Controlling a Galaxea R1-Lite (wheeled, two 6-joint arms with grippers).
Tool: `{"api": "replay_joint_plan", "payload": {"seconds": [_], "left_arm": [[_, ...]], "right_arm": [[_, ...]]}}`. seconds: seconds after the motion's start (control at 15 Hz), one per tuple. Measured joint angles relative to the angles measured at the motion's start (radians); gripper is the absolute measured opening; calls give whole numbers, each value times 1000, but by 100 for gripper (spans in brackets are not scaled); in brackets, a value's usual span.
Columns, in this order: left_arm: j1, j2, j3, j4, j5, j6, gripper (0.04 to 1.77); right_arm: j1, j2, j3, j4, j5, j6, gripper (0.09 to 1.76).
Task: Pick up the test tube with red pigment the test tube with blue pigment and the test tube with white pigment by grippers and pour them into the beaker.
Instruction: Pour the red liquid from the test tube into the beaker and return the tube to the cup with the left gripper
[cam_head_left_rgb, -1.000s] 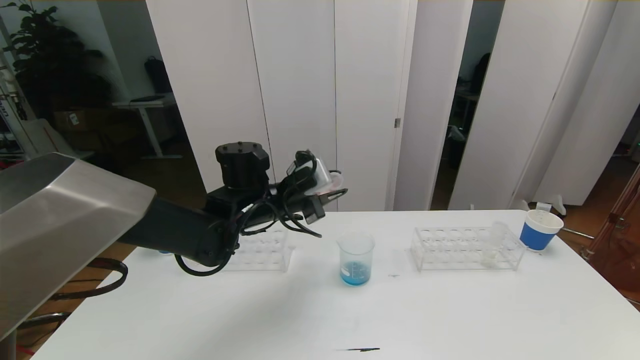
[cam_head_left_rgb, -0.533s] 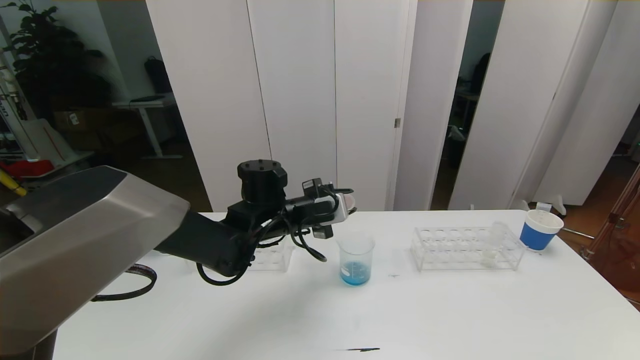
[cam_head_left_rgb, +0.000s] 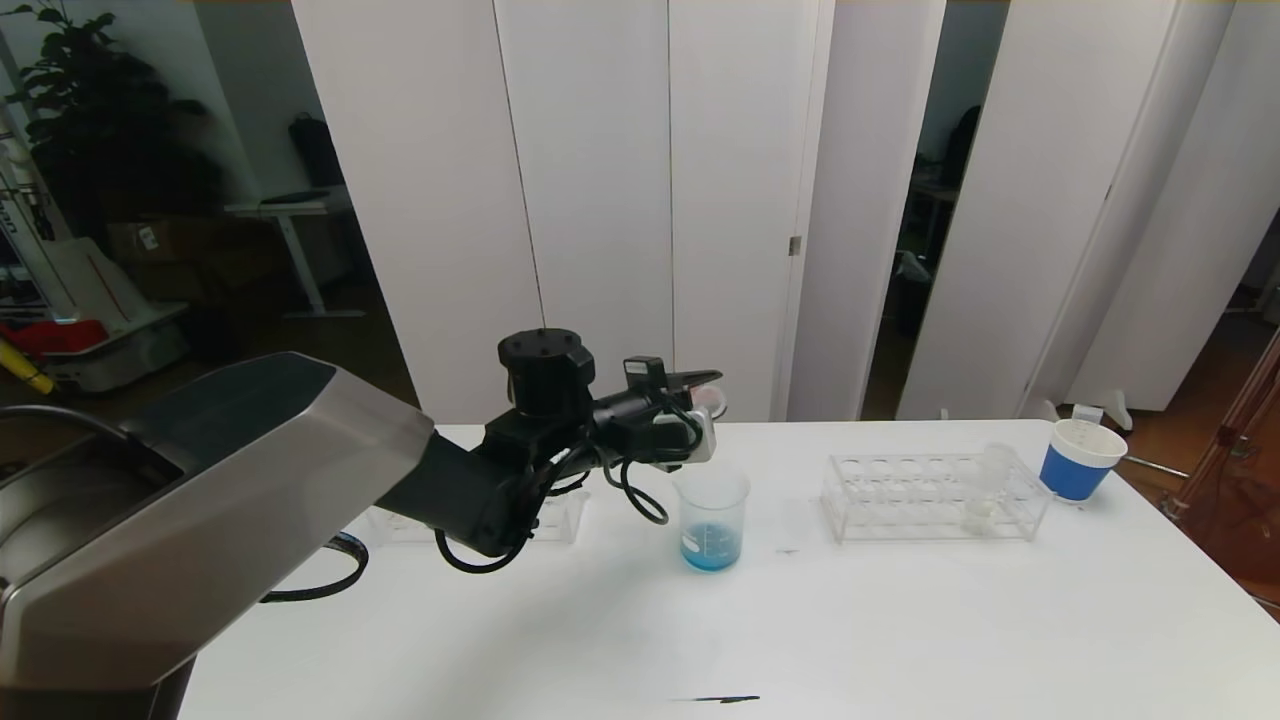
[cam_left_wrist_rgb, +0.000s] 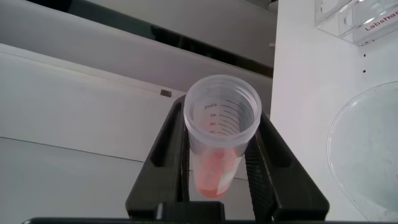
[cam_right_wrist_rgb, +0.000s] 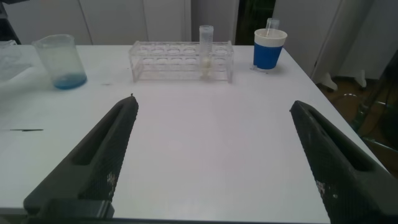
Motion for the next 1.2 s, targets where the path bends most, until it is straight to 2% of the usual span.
{"api": "replay_joint_plan", "payload": {"seconds": [0.27,0.53,1.2], "left_arm": [[2,40,-19,-90,13,67,60],[8,70,-26,-131,14,133,60],[14,123,-58,-200,23,188,60]], "right_arm": [[0,0,0,0,0,0,175],[0,0,0,0,0,0,175],[0,0,0,0,0,0,175]]}}
